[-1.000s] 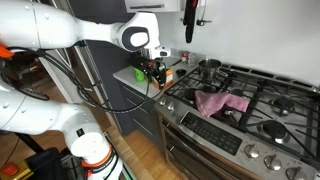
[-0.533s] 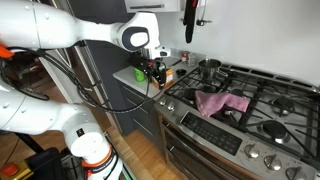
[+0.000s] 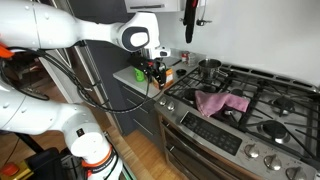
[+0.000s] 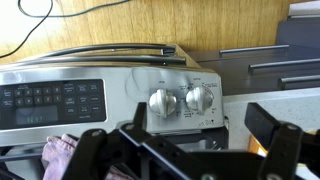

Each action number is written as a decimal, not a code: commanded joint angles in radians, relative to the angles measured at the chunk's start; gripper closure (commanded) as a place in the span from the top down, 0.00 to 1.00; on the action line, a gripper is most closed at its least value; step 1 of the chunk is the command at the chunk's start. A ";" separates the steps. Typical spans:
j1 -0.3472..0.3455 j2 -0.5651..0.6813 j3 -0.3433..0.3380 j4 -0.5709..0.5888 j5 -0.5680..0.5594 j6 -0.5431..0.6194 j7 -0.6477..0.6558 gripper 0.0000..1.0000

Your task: Move the silver pot to the top right side of the stove, pick up the purple cloth and wipe the silver pot, put the purple cloth back on the job of the stove

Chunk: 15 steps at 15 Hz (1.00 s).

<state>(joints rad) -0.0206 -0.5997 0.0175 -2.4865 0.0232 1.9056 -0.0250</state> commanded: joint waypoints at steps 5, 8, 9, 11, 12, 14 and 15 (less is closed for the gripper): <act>-0.053 0.171 0.010 0.022 -0.224 0.332 0.017 1.00; -0.077 0.293 0.010 0.051 -0.287 0.594 0.063 1.00; -0.087 0.346 0.012 0.079 -0.297 0.662 0.092 1.00; -0.110 0.423 0.021 0.122 -0.333 0.764 0.156 1.00; -0.115 0.461 0.022 0.151 -0.343 0.795 0.191 1.00; -0.090 0.415 -0.001 0.113 -0.313 0.784 0.151 1.00; -0.092 0.449 -0.003 0.139 -0.322 0.803 0.173 1.00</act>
<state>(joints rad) -0.1224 -0.1495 0.0254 -2.3478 -0.2994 2.7105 0.1504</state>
